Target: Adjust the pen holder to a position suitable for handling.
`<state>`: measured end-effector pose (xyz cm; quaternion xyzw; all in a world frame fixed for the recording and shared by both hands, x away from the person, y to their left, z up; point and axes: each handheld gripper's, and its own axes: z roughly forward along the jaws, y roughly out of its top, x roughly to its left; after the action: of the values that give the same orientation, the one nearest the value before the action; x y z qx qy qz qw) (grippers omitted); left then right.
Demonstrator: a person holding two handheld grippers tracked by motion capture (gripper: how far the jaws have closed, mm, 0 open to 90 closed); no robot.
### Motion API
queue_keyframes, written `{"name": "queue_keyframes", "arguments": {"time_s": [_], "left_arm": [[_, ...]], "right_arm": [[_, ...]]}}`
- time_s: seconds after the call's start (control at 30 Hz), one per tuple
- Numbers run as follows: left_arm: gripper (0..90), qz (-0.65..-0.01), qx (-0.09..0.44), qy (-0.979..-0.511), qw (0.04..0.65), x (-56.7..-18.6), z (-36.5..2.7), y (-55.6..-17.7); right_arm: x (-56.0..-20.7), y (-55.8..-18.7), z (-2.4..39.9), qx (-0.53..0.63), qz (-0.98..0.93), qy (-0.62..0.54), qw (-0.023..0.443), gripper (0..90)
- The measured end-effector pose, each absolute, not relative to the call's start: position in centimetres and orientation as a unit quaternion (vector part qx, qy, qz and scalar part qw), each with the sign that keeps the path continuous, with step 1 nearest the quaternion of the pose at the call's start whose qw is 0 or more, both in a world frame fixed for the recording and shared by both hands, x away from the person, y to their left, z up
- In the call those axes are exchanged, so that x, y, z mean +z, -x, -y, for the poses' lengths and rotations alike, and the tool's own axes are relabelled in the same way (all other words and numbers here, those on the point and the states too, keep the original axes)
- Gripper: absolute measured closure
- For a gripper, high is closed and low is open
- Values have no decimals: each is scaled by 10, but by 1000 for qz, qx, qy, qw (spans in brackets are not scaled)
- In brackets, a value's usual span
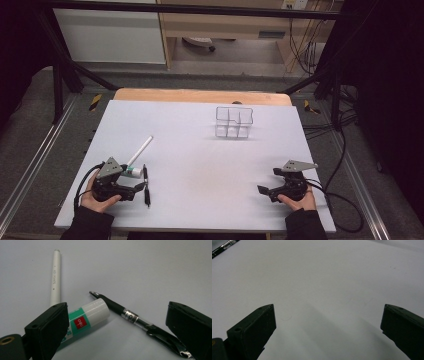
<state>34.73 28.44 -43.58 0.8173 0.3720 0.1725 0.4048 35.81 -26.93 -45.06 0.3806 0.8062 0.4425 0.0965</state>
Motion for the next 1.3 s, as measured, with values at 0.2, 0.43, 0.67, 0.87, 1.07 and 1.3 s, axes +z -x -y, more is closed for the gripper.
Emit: {"name": "queue_keyframes", "arguments": {"time_s": [0.2, 0.43, 0.67, 0.87, 1.07, 1.3], "left_arm": [[47, -373, 175, -815, 407, -435, -286, -347], [50, -373, 176, -816, 406, -436, -286, -347], [50, -373, 176, -816, 404, -436, -286, -347], [51, -373, 177, -816, 404, -436, -286, -347], [51, -374, 176, -816, 403, -437, -285, -347], [51, -374, 176, -816, 404, -437, -285, -347]], "right_arm": [[-450, -358, 269, 443, -806, -381, 96, 4], [-445, -359, 263, 445, -808, -372, 103, 3], [-442, -360, 256, 437, -816, -362, 115, 4], [-440, -362, 245, 420, -827, -351, 127, 4], [-439, -366, 233, 410, -839, -332, 133, 4], [-435, -369, 222, 400, -848, -317, 144, 4]]}}
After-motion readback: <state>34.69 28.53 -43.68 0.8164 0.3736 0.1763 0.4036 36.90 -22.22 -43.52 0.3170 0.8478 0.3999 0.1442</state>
